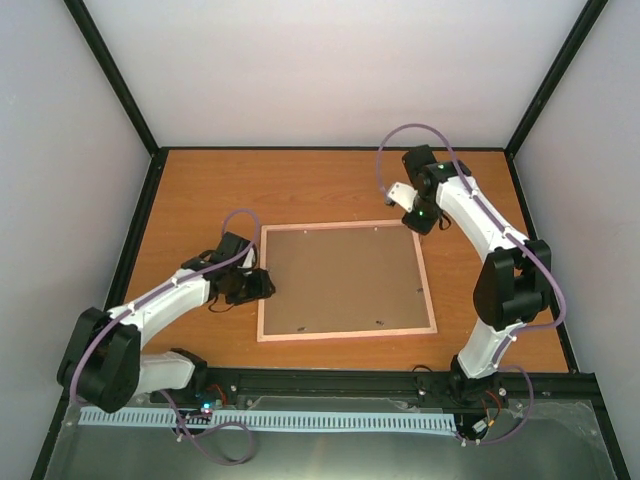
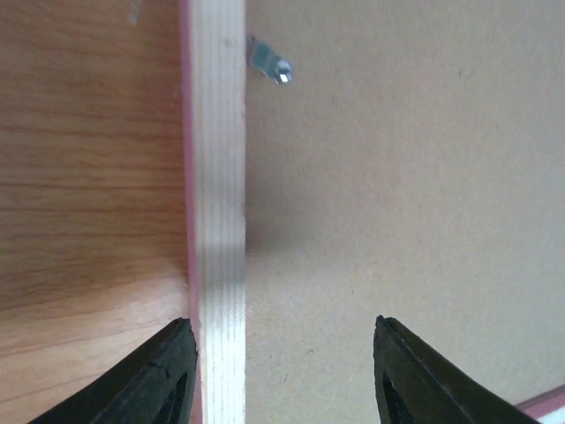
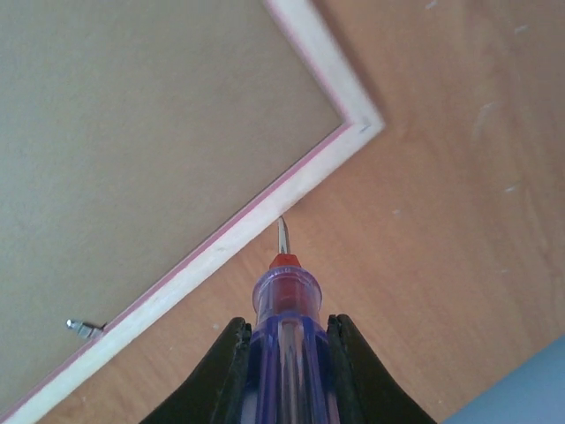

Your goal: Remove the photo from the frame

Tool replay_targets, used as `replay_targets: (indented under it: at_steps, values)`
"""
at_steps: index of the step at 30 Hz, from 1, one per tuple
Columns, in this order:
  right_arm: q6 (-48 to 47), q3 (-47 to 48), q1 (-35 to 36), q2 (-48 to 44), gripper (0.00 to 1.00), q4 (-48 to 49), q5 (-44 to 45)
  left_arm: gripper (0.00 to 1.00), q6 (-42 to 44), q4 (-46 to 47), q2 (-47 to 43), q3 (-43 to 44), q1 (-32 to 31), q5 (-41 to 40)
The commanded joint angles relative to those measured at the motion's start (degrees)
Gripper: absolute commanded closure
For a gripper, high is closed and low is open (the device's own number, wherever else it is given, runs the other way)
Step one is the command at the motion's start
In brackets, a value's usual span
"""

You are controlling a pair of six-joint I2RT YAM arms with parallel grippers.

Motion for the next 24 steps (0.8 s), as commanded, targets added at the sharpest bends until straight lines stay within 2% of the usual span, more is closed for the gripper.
replay_targets:
  at_steps: [1, 3, 7, 11, 19, 24]
  values:
    - [5.9, 6.6, 0.0, -1.0, 0.97, 3.2, 0.8, 0.44, -6.6, 0.2, -3.1, -0.2, -0.3, -6.3]
    - [9.6, 10.5, 0.5, -1.0, 0.97, 0.6, -3.4, 0.45, -6.8, 1.2, -3.6, -1.1, -0.3, -6.9]
    - [13.6, 14.9, 2.6, -1.0, 0.97, -3.1, -22.9, 0.49, -7.8, 3.4, -4.8, -3.4, -0.2, -7.5]
    - [18.4, 13.4, 4.7, -0.5, 0.97, -0.2, -41.5, 0.55, -7.6, 6.5, -6.0, -6.1, -0.2, -6.6]
    - [22.0, 11.3, 15.2, 3.5, 0.97, 7.9, -41.2, 0.59, -7.6, 8.8, -4.8, -7.4, -0.2, -5.5]
    - [22.7, 13.0, 19.8, 7.7, 0.97, 8.1, -41.5, 0.61, -7.2, 10.9, -3.9, -8.4, -0.2, -5.1]
